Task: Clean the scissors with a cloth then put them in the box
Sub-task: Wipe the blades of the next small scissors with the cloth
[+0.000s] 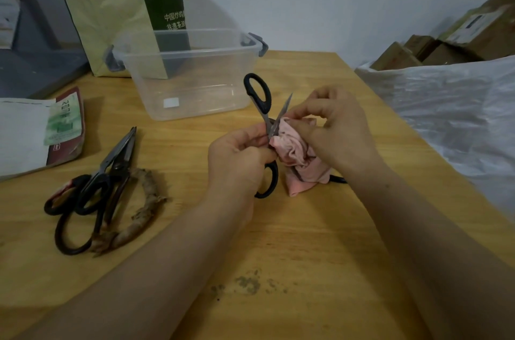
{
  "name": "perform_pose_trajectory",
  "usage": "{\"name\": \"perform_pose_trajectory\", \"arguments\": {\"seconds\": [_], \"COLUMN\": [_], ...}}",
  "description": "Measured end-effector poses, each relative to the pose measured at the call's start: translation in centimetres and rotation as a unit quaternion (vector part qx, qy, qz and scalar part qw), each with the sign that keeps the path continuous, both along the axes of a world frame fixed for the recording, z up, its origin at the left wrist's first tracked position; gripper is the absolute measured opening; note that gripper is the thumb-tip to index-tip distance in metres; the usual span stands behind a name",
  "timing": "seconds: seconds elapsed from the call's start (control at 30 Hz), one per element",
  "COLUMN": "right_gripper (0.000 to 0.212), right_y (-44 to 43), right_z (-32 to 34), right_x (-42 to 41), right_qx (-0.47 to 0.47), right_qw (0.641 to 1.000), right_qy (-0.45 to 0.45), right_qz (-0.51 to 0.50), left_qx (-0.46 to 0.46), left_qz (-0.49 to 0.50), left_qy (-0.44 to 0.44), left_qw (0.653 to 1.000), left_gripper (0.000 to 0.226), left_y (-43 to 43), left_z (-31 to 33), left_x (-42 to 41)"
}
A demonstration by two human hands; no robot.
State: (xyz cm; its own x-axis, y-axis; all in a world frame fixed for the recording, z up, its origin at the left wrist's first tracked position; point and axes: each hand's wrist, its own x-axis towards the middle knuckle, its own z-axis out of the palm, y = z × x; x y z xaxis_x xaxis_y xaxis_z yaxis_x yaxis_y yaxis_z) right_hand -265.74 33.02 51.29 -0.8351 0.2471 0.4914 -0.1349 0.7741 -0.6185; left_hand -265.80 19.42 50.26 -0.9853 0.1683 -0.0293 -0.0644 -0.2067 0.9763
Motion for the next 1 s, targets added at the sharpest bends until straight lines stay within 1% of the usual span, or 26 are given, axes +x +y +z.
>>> {"name": "perform_pose_trajectory", "arguments": {"seconds": [0.03, 0.1, 0.17, 0.2, 0.23, 0.3, 0.33, 0.4, 0.47, 0.57, 0.63, 0.67, 0.73, 0.8, 0.83, 0.9, 1.0], "right_gripper": [0.010, 0.018, 0.028, 0.030, 0.032, 0.037, 0.034, 0.023, 0.014, 0.013, 0.014, 0.012, 0.007, 0.014, 0.017, 0.017, 0.009], "right_y": [-0.1, -0.2, -0.5, -0.6, -0.5, -0.1, 0.1, 0.1, 0.1, 0.5, 0.3, 0.0, -0.6, -0.8, -0.8, -0.7, -0.8], "right_z": [0.1, 0.3, 0.6, 0.9, 1.1, 1.5, 1.5, 1.5, 1.3, 1.3, 1.2, 1.0, 0.5, 0.1, 0.1, 0.1, -0.1], "right_x": [0.0, 0.2, 0.8, 1.2, 1.6, 1.9, 1.9, 1.9, 1.7, 1.4, 1.3, 1.2, 1.0, 0.8, 0.7, 0.5, 0.3], "right_qx": [-0.003, -0.041, -0.097, -0.114, -0.111, -0.061, -0.033, -0.022, -0.051, -0.077, -0.076, -0.071, -0.033, 0.015, 0.025, 0.013, -0.017], "right_qw": [1.000, 0.999, 0.992, 0.986, 0.981, 0.975, 0.975, 0.980, 0.987, 0.997, 0.995, 0.995, 0.997, 0.998, 0.998, 0.998, 0.998], "right_qy": [0.000, -0.015, -0.050, -0.072, -0.096, -0.123, -0.122, -0.111, -0.090, 0.011, 0.063, 0.064, 0.042, 0.021, 0.012, -0.002, -0.009], "right_qz": [-0.010, 0.009, 0.059, 0.094, 0.128, 0.176, 0.182, 0.164, 0.122, 0.022, 0.010, 0.023, 0.050, 0.064, 0.065, 0.058, 0.054], "left_qx": [0.001, 0.003, 0.008, 0.010, 0.012, 0.018, 0.022, 0.025, 0.018, -0.003, -0.010, -0.012, -0.009, -0.007, -0.009, -0.012, -0.017], "left_qz": [-0.001, 0.001, 0.003, 0.003, 0.001, -0.001, -0.001, -0.003, -0.003, 0.002, -0.002, -0.004, -0.011, -0.015, -0.014, -0.010, -0.001], "left_qy": [0.000, 0.002, 0.005, 0.006, 0.007, 0.008, 0.010, 0.019, 0.026, 0.032, 0.039, 0.044, 0.053, 0.058, 0.060, 0.062, 0.058], "left_qw": [1.000, 1.000, 1.000, 1.000, 1.000, 1.000, 1.000, 1.000, 1.000, 0.999, 0.999, 0.999, 0.999, 0.998, 0.998, 0.998, 0.998], "left_gripper": [0.041, 0.041, 0.041, 0.040, 0.039, 0.040, 0.040, 0.038, 0.036, 0.037, 0.037, 0.037, 0.037, 0.037, 0.037, 0.038, 0.041], "left_y": [0.0, 0.0, -0.1, -0.1, -0.2, -0.2, -0.3, -0.3, -0.4, -0.3, -0.2, -0.2, -0.1, -0.2, -0.2, -0.2, -0.2], "left_z": [0.0, 0.0, -0.1, -0.2, -0.2, -0.3, -0.3, -0.3, -0.4, -0.5, -0.5, -0.6, -0.5, -0.5, -0.5, -0.5, -0.7], "left_x": [0.0, 0.0, -0.1, -0.2, -0.2, -0.3, -0.3, -0.2, -0.2, -0.3, -0.3, -0.2, -0.1, -0.1, -0.1, -0.1, -0.2]}}
